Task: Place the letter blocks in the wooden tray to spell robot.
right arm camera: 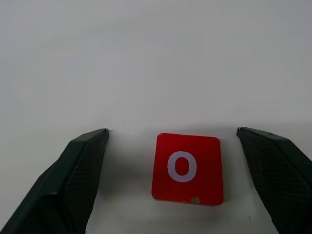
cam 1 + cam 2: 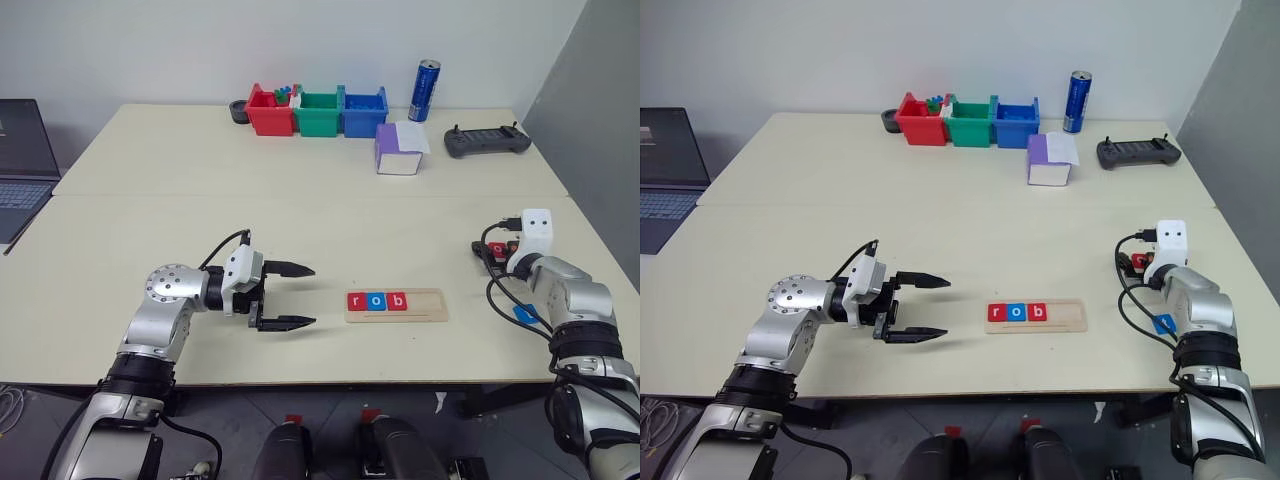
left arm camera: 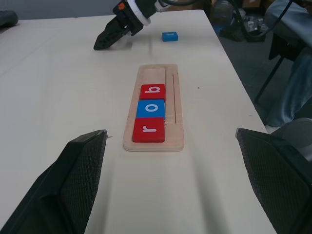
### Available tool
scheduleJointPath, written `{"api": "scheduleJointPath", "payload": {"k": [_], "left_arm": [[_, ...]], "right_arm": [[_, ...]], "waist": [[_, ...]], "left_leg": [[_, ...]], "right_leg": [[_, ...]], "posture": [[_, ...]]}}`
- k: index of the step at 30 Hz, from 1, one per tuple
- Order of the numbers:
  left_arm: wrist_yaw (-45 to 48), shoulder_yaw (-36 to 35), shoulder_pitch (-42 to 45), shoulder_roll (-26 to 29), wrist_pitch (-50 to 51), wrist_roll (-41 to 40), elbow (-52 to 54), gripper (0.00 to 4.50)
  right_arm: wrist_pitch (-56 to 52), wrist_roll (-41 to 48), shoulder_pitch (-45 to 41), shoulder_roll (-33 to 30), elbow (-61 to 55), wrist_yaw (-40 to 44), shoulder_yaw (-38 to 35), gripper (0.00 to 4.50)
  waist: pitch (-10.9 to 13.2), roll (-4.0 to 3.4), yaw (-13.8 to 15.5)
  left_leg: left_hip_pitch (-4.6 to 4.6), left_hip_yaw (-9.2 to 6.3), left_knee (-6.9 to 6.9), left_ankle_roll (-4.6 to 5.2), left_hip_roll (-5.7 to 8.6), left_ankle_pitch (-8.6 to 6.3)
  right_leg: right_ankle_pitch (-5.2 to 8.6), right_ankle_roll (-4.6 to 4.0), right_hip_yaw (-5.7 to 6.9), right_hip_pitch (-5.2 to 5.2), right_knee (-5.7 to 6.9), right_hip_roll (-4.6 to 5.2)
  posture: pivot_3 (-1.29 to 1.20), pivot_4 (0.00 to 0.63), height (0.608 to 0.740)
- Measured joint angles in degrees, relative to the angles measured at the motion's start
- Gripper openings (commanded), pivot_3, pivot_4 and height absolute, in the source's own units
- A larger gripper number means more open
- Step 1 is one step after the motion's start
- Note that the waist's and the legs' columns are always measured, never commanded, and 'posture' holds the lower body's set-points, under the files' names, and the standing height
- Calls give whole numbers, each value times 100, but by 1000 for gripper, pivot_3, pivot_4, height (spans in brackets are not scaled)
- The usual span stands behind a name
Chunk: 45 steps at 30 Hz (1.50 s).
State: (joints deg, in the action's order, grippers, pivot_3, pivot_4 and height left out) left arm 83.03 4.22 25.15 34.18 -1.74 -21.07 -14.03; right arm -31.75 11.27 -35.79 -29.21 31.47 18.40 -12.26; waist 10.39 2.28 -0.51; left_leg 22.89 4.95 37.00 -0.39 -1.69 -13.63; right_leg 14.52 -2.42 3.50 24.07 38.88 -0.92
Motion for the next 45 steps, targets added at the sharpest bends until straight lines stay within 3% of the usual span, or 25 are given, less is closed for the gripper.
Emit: {"api": "scheduleJointPath", "payload": {"k": [5, 7, 15, 26, 35, 44, 45], "left_arm": [[2, -4, -8, 15, 0, -8, 0, 4500], [4, -4, -8, 15, 0, -8, 0, 4500], [26, -1, -3, 13, -8, -8, -21, 4500], [144, 5, 26, -32, -181, -6, -264, 4500], [269, 24, 286, -172, -270, 16, -489, 4500], [295, 36, 298, -188, -272, 77, -611, 4500], [300, 36, 298, -188, -272, 77, -610, 4500]], "right_arm": [[17, -3, 14, 15, -13, -4, -1, 1912], [1, 0, 40, 20, -61, -7, 0, 1430], [-743, 29, 600, 58, -1377, -113, 29, 1448], [-3571, 353, 2166, 712, -5719, -954, -196, 1448], [-4281, 349, 2577, 1261, -6403, -1231, -195, 1448], [-4312, 367, 2442, 1040, -6393, -1078, -147, 4475], [-4338, 407, 2358, 893, -6392, -984, -177, 4475]], "waist": [[-2, 2, 0], [-3, 2, 0], [-2, 1, 6], [0, -3, 24], [0, -3, 24], [0, -3, 17], [1, -3, 17]], "left_leg": [[0, 0, -2, 0, -1, 0], [0, 0, -2, 0, -1, 0], [5, -2, -6, 0, -1, 0], [11, -4, -7, 0, -3, -1], [15, -5, -8, 1, 0, -2], [17, -7, -8, 2, 0, -2], [17, -7, -8, 2, 1, -2]], "right_leg": [[0, 0, 0, 1, 0, 0], [0, 0, 0, 1, 0, 0], [0, 0, 1, 7, -1, 0], [1, 1, 4, 14, -3, 0], [1, 1, 5, 14, -12, 0], [1, 1, 8, 14, -17, 0], [1, 1, 8, 14, -18, 0]], "posture": [[0, 150, 740], [0, 150, 740], [0, 150, 740], [0, 150, 740], [0, 150, 740], [0, 150, 740], [0, 150, 740]]}}
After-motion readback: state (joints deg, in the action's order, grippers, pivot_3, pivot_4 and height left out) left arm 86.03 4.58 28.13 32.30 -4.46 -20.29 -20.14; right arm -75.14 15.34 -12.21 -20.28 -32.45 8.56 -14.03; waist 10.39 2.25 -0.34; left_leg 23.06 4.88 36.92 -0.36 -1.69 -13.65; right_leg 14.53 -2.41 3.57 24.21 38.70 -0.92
